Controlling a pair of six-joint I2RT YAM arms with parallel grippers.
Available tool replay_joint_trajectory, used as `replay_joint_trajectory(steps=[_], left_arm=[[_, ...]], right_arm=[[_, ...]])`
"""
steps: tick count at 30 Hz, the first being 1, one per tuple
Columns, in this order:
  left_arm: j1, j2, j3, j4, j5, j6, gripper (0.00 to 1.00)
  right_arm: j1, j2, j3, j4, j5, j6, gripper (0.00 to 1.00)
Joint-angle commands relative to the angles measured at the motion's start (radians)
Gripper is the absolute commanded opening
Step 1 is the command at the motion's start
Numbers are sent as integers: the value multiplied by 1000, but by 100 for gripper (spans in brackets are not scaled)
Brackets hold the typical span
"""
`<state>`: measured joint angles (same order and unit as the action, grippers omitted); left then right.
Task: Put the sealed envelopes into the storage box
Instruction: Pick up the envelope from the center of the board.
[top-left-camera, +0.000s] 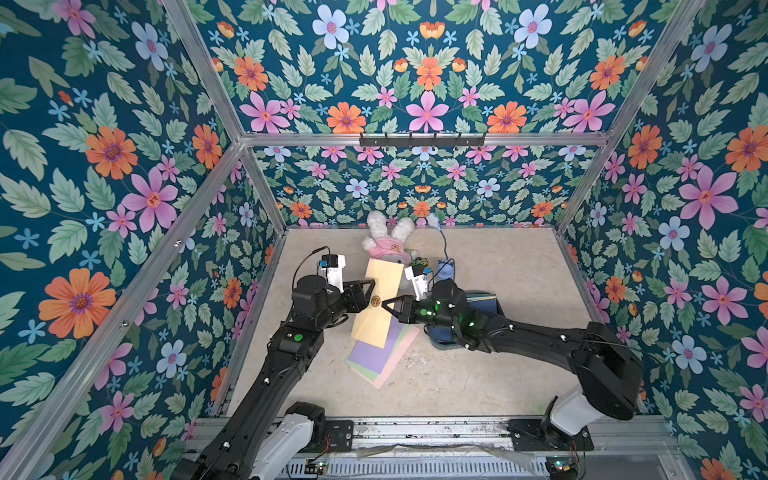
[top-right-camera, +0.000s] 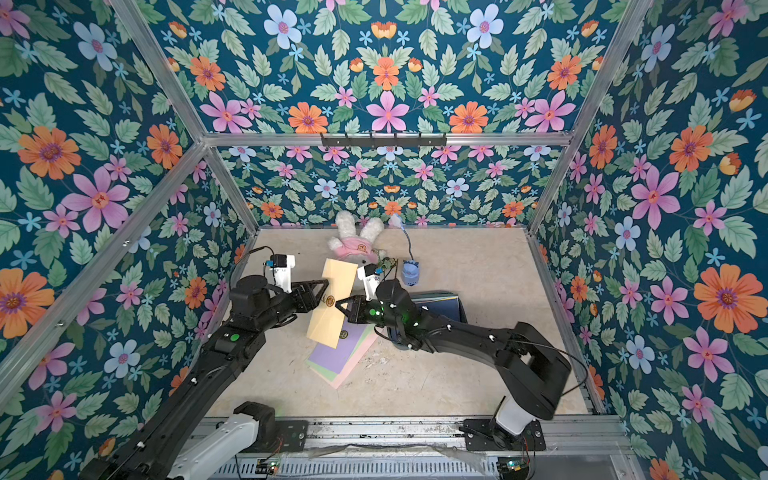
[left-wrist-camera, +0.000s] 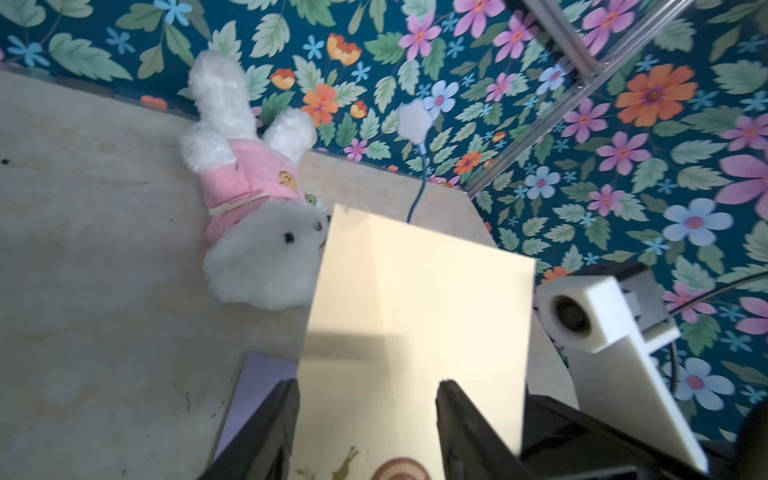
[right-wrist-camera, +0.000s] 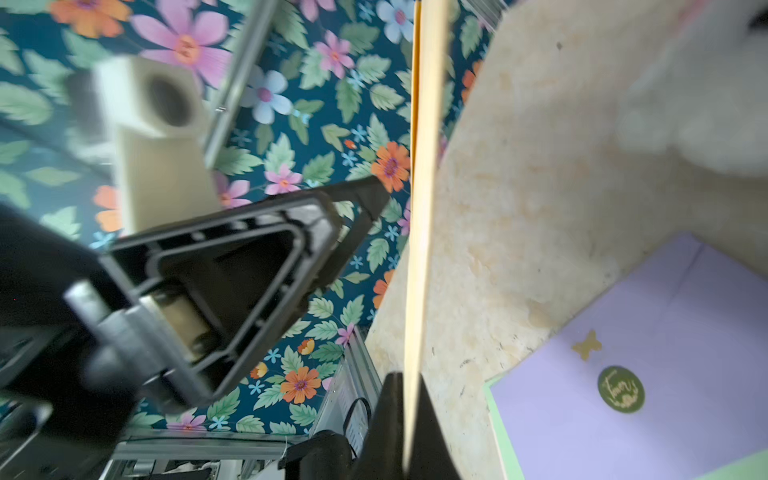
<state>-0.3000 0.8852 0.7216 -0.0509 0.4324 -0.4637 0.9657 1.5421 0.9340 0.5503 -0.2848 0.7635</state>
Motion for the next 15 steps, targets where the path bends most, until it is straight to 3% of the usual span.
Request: replay_joint_trajectory(steps=[1, 9, 15], left_arm=[[2, -16, 12, 67, 198, -5, 60], [2, -23, 14, 191, 493, -58, 60], [2, -43, -20, 321, 628, -145, 49]], right_arm=[[-1, -98, -92, 209, 26, -128, 0], [-1, -277, -220, 317, 8, -170, 0], [-4, -297, -225, 315, -32, -186, 0]])
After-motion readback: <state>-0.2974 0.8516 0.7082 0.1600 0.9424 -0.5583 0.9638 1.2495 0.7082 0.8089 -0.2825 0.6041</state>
